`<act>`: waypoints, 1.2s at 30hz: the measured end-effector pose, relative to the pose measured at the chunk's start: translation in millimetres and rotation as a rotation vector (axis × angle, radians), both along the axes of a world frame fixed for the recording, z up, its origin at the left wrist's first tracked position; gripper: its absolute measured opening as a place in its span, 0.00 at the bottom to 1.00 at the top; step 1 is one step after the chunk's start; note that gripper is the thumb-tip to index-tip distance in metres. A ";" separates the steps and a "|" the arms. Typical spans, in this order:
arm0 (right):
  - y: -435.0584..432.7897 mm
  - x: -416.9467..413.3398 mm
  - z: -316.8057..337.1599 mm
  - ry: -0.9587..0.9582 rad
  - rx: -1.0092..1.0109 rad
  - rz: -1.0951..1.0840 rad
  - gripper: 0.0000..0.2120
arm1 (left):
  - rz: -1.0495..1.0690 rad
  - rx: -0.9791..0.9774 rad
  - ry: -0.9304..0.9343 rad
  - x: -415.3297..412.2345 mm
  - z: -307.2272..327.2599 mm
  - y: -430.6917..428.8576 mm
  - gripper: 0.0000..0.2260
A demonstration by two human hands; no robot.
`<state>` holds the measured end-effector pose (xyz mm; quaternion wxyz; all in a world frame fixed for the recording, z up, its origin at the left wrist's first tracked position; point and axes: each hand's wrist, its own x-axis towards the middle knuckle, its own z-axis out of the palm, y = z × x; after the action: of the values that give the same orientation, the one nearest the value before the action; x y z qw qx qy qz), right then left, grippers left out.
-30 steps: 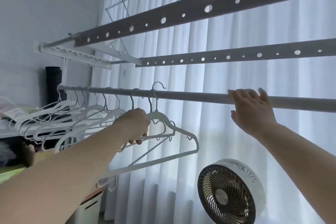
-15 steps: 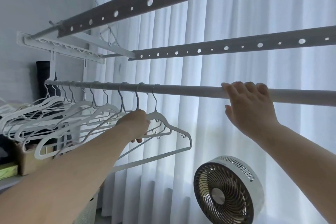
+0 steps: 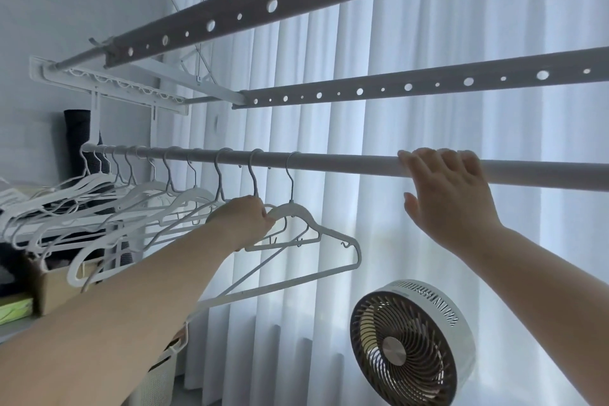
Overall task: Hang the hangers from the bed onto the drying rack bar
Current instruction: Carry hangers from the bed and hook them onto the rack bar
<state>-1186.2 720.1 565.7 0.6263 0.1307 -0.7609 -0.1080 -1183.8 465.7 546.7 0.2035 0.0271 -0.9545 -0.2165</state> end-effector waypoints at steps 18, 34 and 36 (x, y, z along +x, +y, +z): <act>-126.4 113.2 -29.1 -0.889 -0.063 0.518 0.10 | 0.100 0.085 0.285 146.9 -48.9 -116.1 0.06; -477.8 415.1 -191.0 -1.277 0.539 1.123 0.16 | 1.194 0.402 0.008 687.2 -268.9 -332.6 0.14; -507.2 462.5 -211.9 -1.330 0.547 1.201 0.15 | 1.327 0.426 -0.064 749.1 -292.1 -336.2 0.13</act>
<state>-723.7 212.9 353.8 -0.0393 0.6796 -0.7159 0.1552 -434.7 129.5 254.6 0.2546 0.6505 -0.6782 -0.2281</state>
